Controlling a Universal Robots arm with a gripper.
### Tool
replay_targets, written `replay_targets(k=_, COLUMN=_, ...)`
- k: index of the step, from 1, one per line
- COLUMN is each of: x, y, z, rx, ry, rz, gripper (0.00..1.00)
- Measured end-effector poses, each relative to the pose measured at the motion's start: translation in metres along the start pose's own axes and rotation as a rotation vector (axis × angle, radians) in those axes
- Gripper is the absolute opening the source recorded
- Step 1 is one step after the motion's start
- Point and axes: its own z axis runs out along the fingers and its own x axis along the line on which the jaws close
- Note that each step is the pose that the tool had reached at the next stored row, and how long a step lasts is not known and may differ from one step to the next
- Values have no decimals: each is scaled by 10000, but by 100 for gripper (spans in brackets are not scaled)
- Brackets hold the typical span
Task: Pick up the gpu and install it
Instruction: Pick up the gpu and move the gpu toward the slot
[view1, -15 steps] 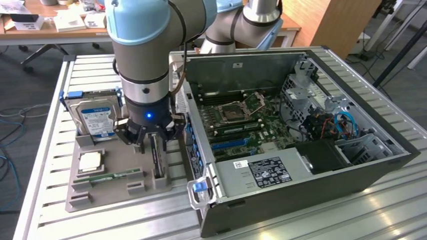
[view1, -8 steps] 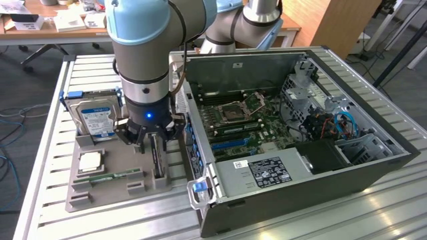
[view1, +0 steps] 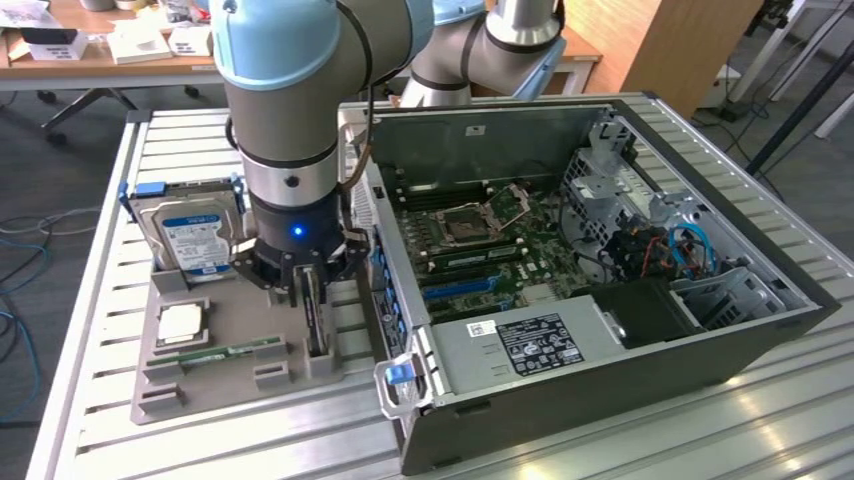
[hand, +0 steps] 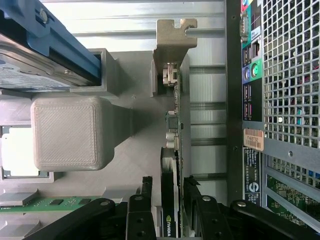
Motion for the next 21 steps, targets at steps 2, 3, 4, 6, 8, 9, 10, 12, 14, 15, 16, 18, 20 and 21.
replay_targets(k=2, x=0, y=0, z=0, rx=0, ry=0, rz=0, gripper=38)
replay_targets(k=3, x=0, y=0, z=0, rx=0, ry=0, rz=0, gripper=38)
replay_targets(k=4, x=0, y=0, z=0, rx=0, ry=0, rz=0, gripper=38)
replay_targets(k=6, x=0, y=0, z=0, rx=0, ry=1, rz=0, gripper=38)
replay_targets(k=8, x=-5, y=1, z=2, rx=-3, ry=-3, rz=1, gripper=38)
replay_targets(k=9, x=-7, y=1, z=1, rx=-2, ry=-2, rz=1, gripper=38)
replay_targets(k=10, x=-9, y=0, z=0, rx=1, ry=1, rz=0, gripper=38)
replay_targets(k=12, x=-9, y=0, z=2, rx=1, ry=1, rz=0, gripper=38)
replay_targets(k=14, x=-9, y=0, z=3, rx=0, ry=0, rz=0, gripper=38)
replay_targets(k=15, x=-9, y=0, z=3, rx=0, ry=0, rz=0, gripper=38)
replay_targets(k=16, x=-9, y=0, z=3, rx=0, ry=0, rz=0, gripper=38)
replay_targets(k=18, x=-9, y=0, z=3, rx=0, ry=0, rz=0, gripper=38)
replay_targets(k=20, x=-9, y=0, z=3, rx=0, ry=0, rz=0, gripper=38)
replay_targets(k=21, x=-9, y=0, z=3, rx=0, ry=1, rz=0, gripper=38)
